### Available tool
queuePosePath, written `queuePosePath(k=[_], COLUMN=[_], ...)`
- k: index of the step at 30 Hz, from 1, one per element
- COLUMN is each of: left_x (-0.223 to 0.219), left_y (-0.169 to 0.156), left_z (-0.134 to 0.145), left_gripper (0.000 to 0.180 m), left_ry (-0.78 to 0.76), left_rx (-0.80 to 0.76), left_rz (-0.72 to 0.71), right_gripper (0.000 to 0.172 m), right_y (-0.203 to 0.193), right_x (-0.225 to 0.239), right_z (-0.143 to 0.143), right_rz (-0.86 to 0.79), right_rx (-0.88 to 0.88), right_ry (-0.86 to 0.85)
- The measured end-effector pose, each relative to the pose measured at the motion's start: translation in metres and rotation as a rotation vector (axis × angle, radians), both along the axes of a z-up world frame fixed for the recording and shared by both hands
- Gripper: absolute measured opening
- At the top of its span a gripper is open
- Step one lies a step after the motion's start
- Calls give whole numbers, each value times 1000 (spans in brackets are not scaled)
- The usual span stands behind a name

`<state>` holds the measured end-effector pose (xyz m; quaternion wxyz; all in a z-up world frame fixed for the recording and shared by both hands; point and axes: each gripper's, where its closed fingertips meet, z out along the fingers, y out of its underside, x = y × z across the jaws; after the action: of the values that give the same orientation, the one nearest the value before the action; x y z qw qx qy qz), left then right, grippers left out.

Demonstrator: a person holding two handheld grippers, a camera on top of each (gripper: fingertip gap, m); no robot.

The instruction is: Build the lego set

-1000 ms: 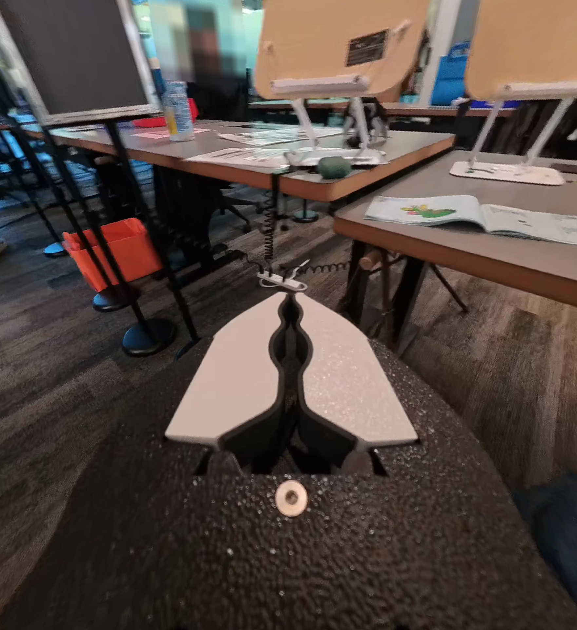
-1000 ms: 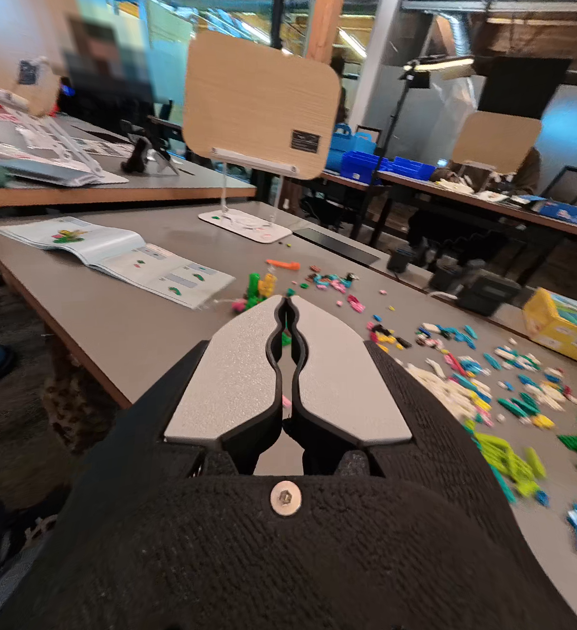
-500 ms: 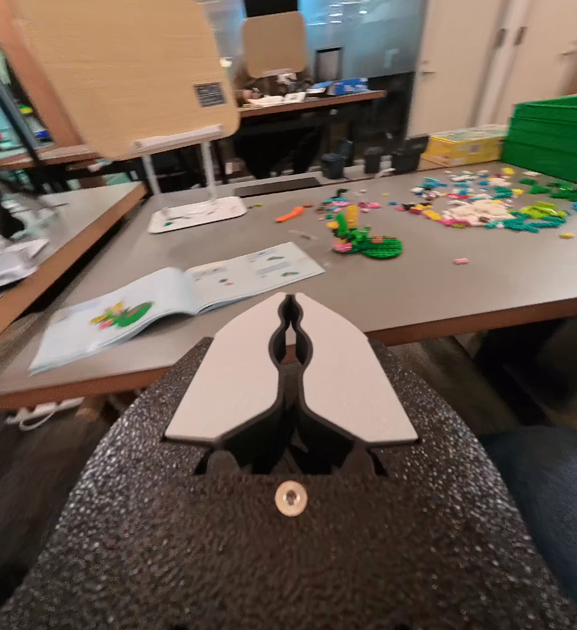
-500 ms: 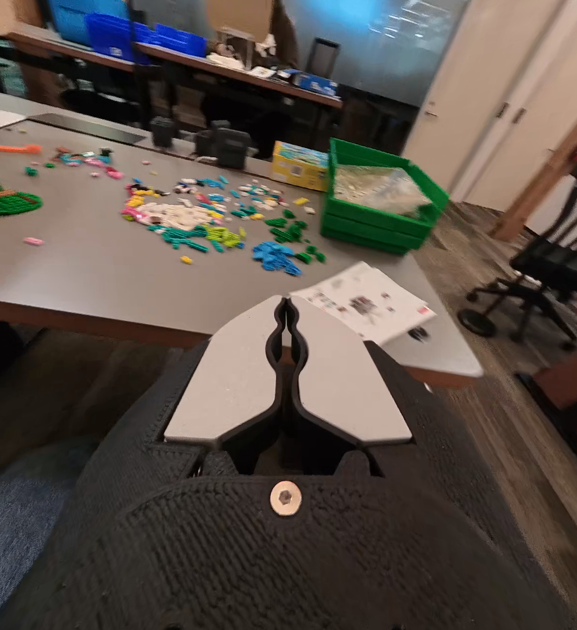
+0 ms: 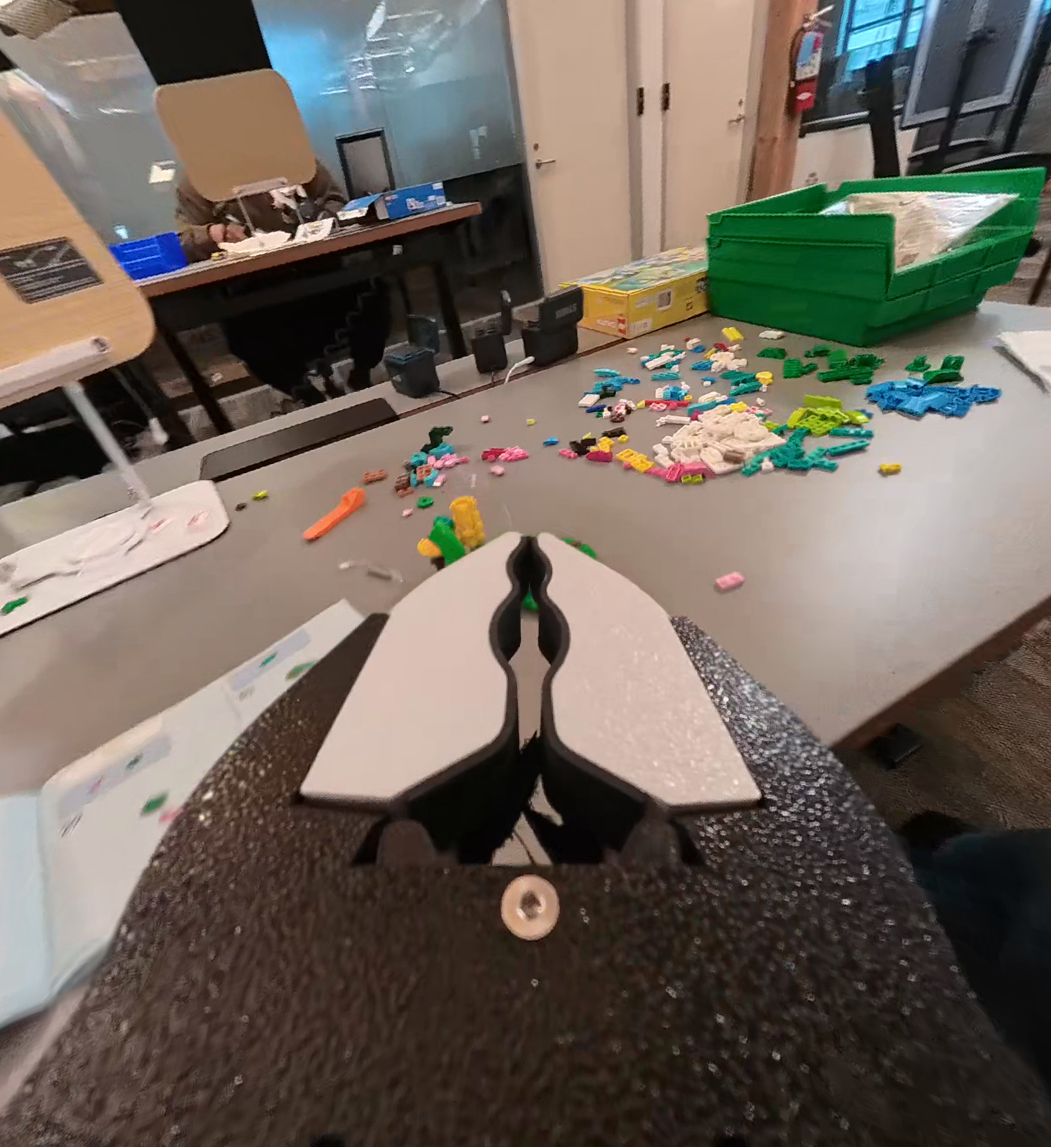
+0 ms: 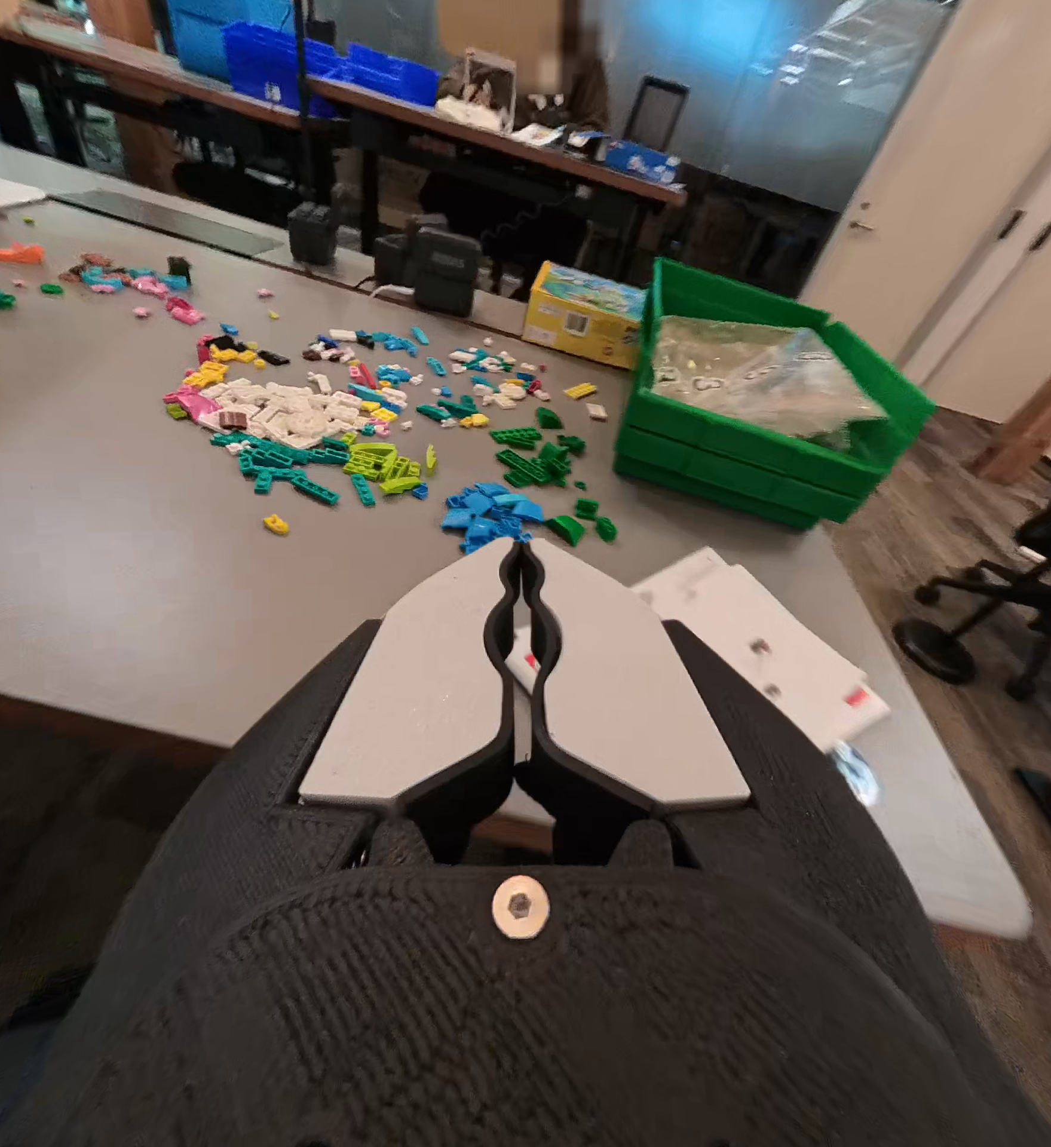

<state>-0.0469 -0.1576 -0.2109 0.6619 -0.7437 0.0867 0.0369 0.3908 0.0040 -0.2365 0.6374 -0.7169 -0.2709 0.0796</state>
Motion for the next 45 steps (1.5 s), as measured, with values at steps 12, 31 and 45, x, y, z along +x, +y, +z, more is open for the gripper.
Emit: queuePosePath(k=[12,31,45], left_x=[6,96,109], left_y=[103,157,181], left_z=[20,16,1], left_gripper=[0,0,0], left_ry=[-47,-91,90], left_rx=[21,-19,72], left_rz=[-124,-401,-342], right_gripper=[0,18,32], right_y=[105,196,216], right_x=[-22,-57,-65], right_z=[-3,-56,-101], right_rz=[-9,358,436], right_rx=[-41,-374,-500], right_ry=[-122,-239,-418])
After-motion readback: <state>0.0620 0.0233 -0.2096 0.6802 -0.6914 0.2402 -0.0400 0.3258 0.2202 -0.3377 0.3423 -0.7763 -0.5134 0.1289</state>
